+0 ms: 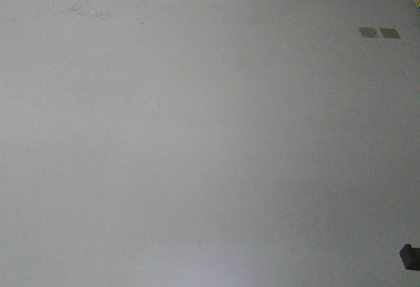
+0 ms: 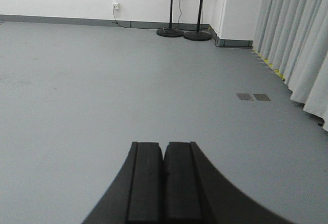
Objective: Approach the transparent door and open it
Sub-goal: 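Drive the base forward across the grey floor toward the wooden platform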
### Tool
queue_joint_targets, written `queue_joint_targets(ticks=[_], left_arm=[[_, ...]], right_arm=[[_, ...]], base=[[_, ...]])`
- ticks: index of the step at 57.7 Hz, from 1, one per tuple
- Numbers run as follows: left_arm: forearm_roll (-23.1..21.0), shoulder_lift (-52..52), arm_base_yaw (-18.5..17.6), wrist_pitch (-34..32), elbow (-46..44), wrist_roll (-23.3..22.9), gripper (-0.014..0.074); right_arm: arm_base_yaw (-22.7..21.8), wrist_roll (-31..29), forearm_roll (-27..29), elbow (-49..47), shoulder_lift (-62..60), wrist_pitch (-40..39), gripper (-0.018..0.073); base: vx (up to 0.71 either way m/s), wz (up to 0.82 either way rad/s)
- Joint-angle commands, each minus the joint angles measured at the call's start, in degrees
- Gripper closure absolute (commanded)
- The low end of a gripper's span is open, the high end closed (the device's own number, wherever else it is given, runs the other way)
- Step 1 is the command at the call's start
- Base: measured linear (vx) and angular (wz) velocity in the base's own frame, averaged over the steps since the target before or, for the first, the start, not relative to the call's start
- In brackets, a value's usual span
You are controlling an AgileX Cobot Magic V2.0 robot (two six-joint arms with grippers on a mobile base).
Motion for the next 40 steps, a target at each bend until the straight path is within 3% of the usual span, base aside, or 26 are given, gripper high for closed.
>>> queue_joint_targets(ticks=[1, 40], left_arm=[[-0.5, -0.7, -0.3, -4.8, 1.7, -0.2, 0.0602], [-0.5, -0.7, -0.3, -4.8, 1.7, -0.2, 0.0602]], right_arm=[[-0.3, -0.3, 0.0, 0.8, -0.6, -4.8, 0.0567], [-0.3, -0.3, 0.0, 0.8, -0.6, -4.8, 0.0567]], base=[[0.36, 0.11], [0.42, 0.2]])
